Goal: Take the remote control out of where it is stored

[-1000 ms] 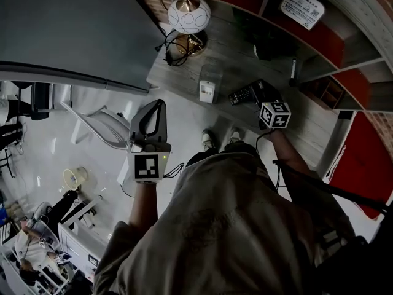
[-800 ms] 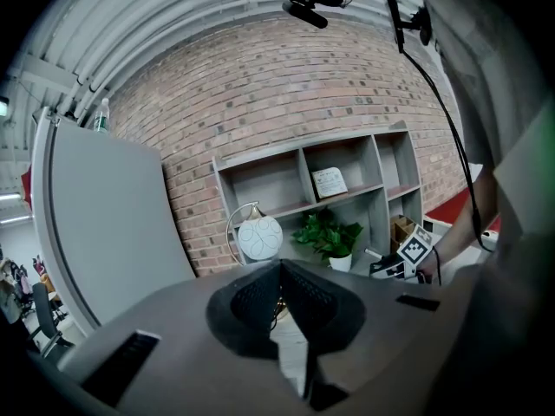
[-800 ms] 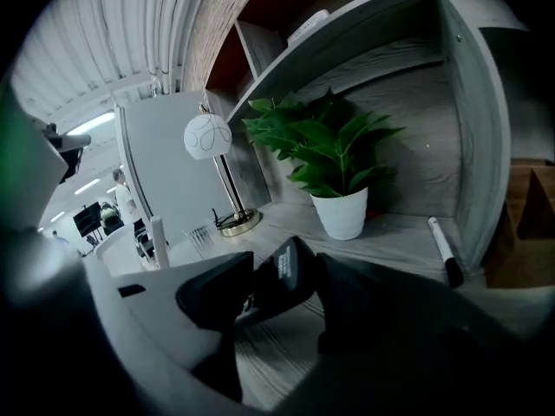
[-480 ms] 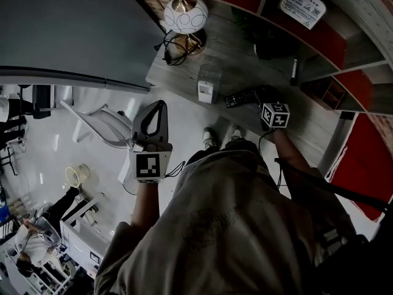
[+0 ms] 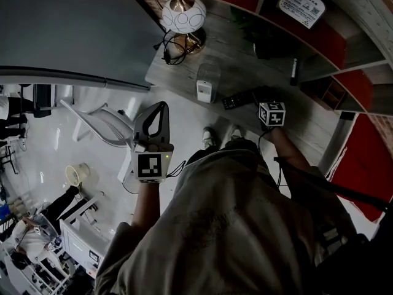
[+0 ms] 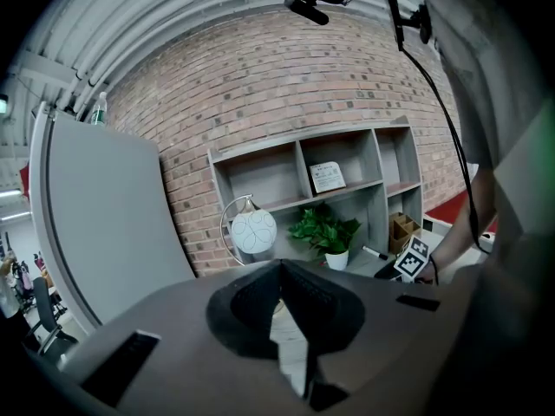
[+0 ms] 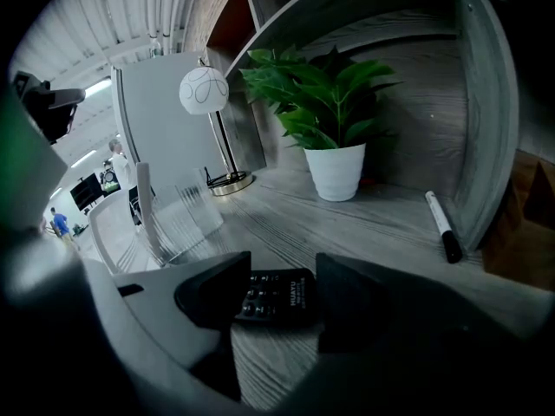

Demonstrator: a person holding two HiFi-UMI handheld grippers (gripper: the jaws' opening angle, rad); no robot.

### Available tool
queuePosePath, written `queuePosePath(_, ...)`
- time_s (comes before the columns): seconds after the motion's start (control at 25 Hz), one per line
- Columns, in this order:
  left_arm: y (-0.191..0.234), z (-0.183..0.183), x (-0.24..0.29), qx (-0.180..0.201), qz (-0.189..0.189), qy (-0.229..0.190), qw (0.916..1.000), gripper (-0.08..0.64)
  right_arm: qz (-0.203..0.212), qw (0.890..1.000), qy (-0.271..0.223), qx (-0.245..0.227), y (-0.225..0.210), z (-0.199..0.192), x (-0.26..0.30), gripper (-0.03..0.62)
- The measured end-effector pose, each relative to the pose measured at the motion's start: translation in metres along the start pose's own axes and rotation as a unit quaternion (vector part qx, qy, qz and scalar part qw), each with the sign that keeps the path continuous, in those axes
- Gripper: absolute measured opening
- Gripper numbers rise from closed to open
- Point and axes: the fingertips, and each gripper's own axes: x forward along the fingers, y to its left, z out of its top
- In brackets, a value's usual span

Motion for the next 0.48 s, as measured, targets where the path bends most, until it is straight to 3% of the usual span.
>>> queuePosePath(0.48, -0.001, 0.002, -0.012, -0.007, 0.014, -0.006, 0.9999, 0.011, -0.002, 0.999, 0.041, -0.033, 0.003, -0.007, 0.003, 0.235)
